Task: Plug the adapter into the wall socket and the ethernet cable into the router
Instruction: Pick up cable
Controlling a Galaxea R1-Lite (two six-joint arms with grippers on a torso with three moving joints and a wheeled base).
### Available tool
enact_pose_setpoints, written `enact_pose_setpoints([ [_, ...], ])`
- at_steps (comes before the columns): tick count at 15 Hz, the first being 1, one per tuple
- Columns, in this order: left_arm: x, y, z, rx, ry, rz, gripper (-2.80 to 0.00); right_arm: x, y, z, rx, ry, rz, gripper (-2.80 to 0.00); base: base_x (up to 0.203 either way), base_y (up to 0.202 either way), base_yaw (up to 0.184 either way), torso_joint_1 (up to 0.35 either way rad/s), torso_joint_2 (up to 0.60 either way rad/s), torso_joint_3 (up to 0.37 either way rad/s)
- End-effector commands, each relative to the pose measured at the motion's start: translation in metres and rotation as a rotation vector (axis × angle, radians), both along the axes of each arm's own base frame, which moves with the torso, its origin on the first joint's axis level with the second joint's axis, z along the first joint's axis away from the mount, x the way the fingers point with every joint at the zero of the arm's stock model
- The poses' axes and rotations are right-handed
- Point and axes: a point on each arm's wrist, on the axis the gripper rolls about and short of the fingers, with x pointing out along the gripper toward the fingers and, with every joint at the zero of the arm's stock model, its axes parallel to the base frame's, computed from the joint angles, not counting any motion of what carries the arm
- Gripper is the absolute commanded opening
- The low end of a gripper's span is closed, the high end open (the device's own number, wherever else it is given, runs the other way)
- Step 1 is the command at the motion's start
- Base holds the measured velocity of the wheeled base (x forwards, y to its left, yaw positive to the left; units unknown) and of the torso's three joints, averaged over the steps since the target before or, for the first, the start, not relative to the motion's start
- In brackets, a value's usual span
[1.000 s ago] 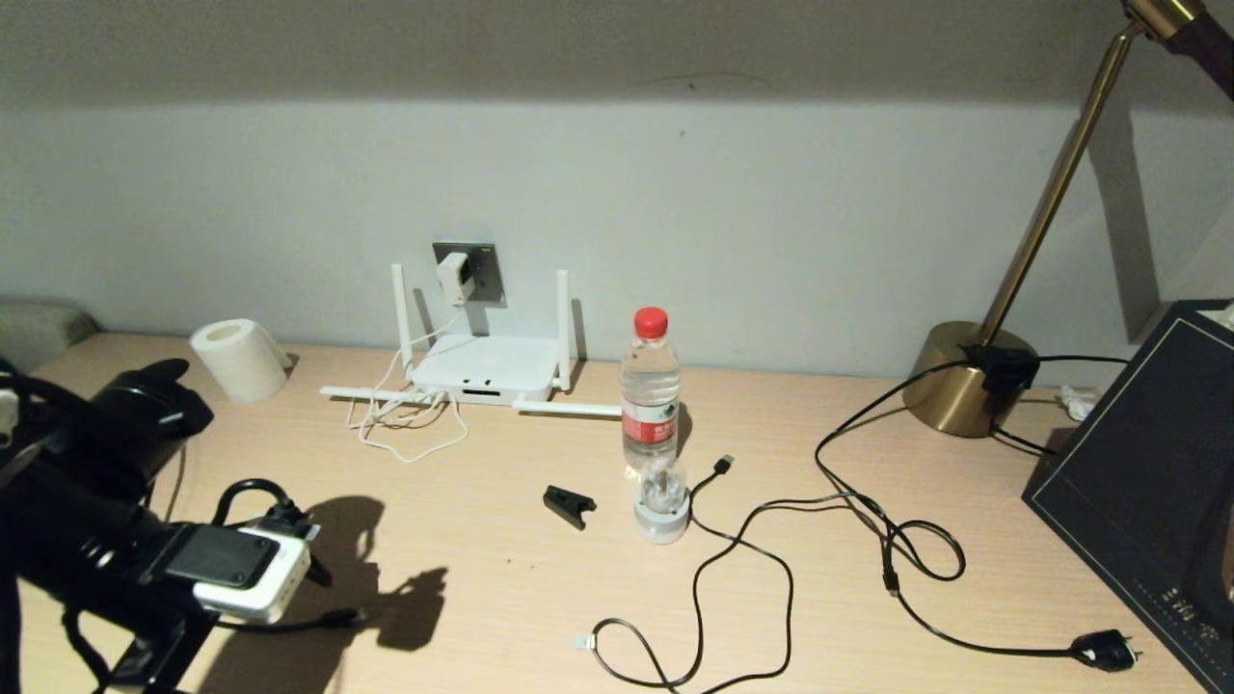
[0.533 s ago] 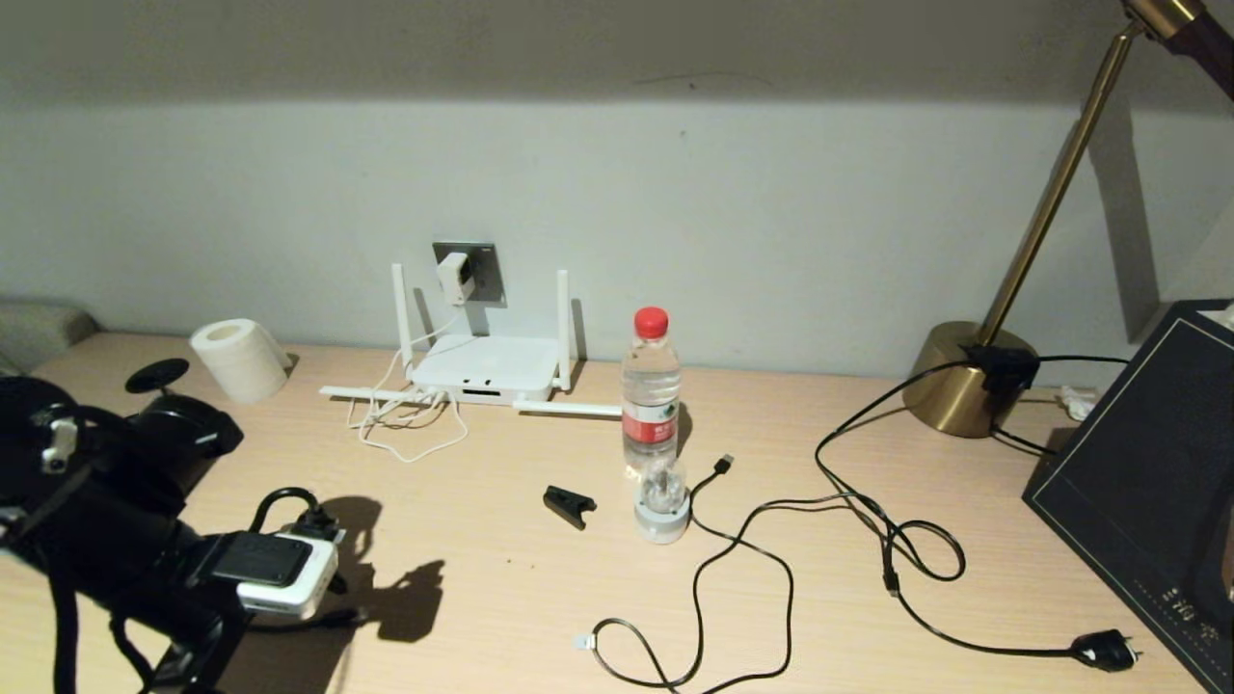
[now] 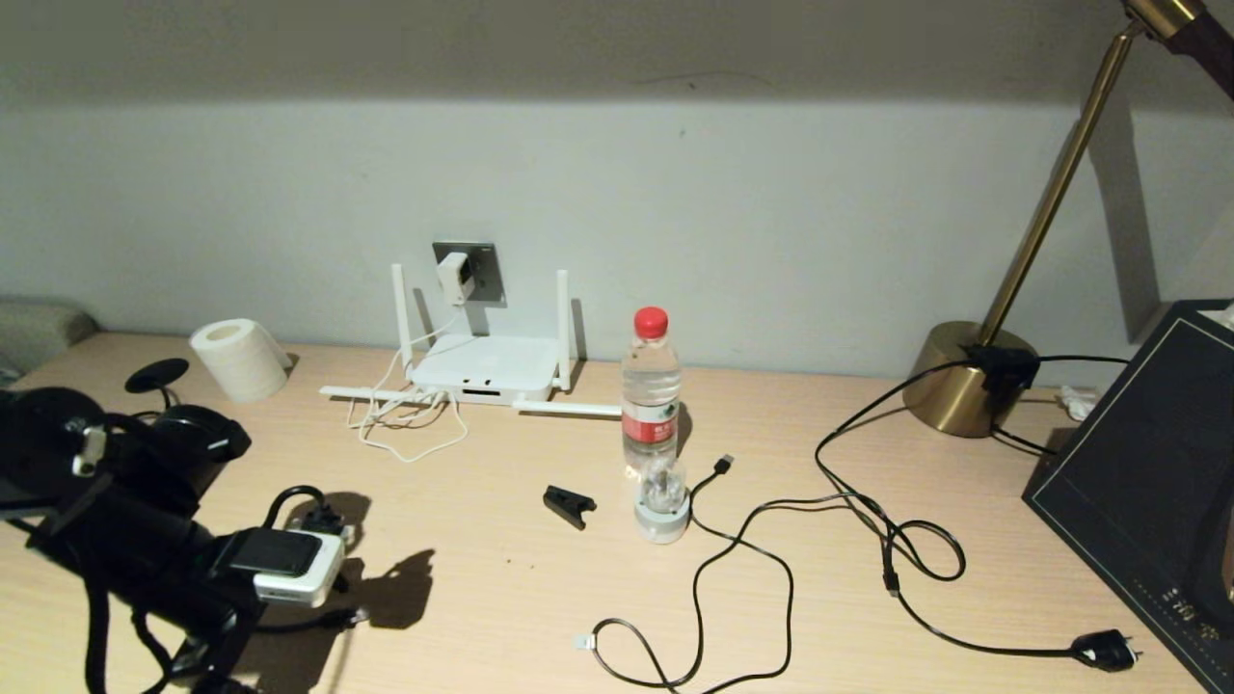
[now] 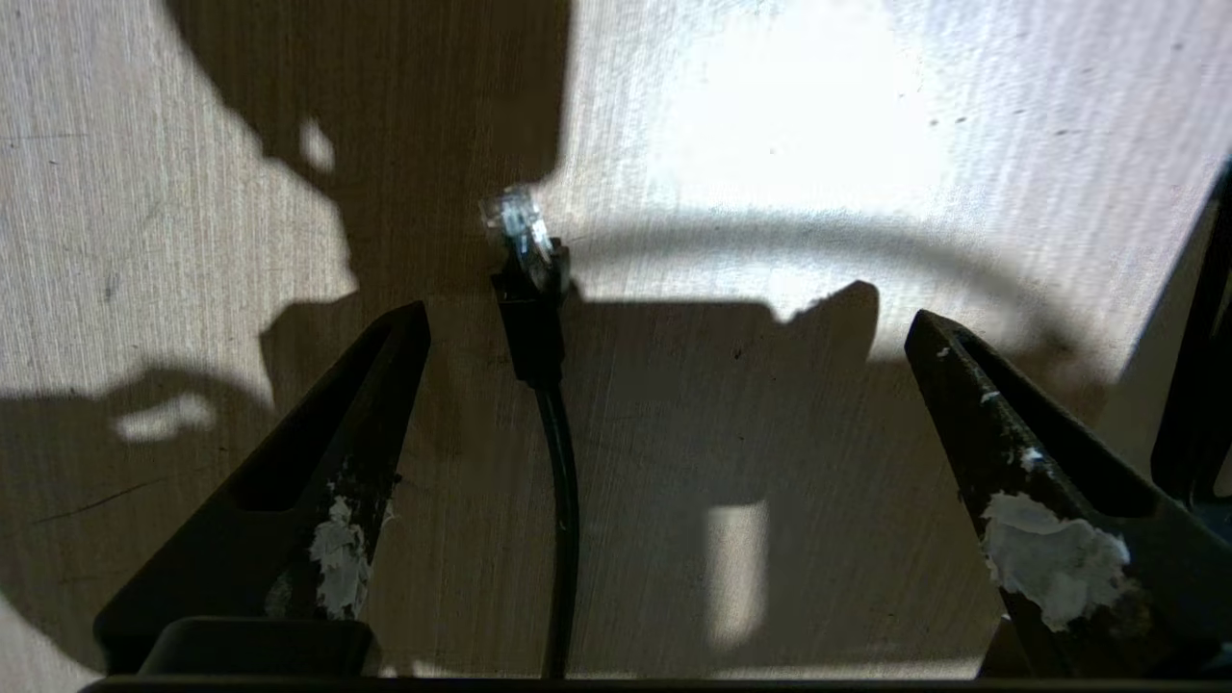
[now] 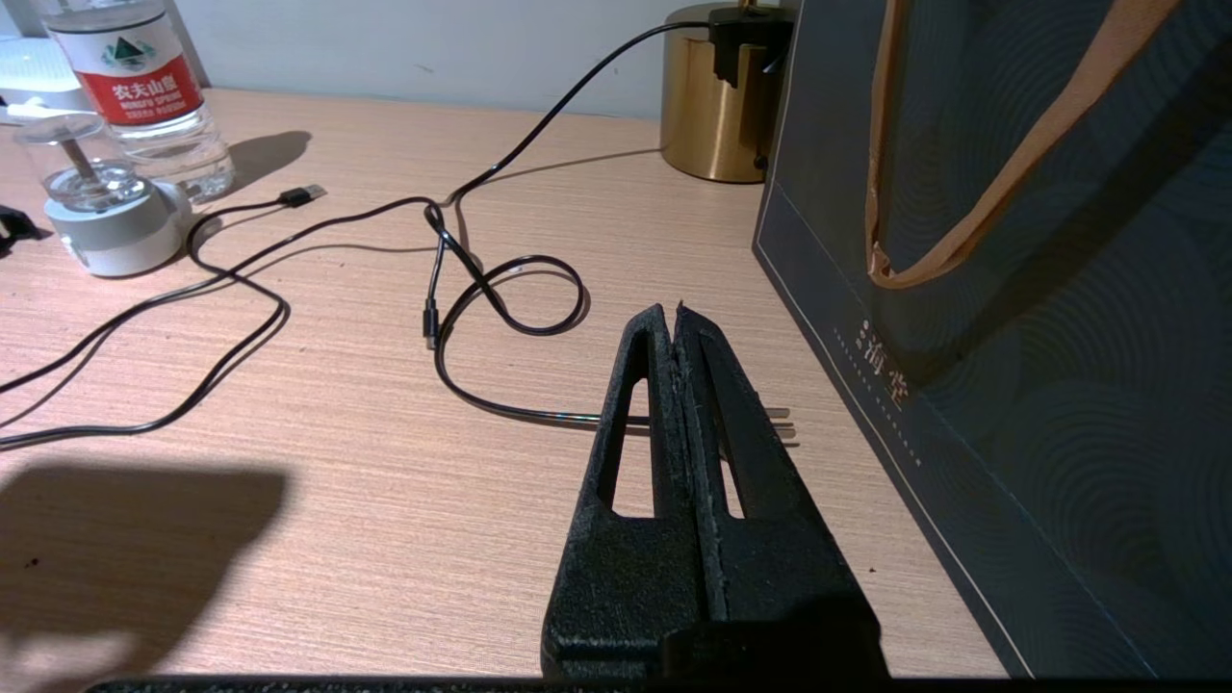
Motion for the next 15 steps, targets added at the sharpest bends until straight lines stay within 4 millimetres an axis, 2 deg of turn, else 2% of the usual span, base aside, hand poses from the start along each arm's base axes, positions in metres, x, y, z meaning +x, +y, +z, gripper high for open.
enact_pose_setpoints([
  [1,0.0055,0.0015,-0.007,0.0,0.007,-0.005,0.0,0.0029,0.0,-0.0097,-0.001,0.036,0.001,-2.8,0.0,0.0,0.0,0.0,0.0,0.0],
  [15,0.0093,0.0046,-0.0139,-0.004,0.022,0.022,0.0,0.0029,0.0,-0.0097,-0.001,0.036,0.001,-2.8,0.0,0.0,0.0,0.0,0.0,0.0],
])
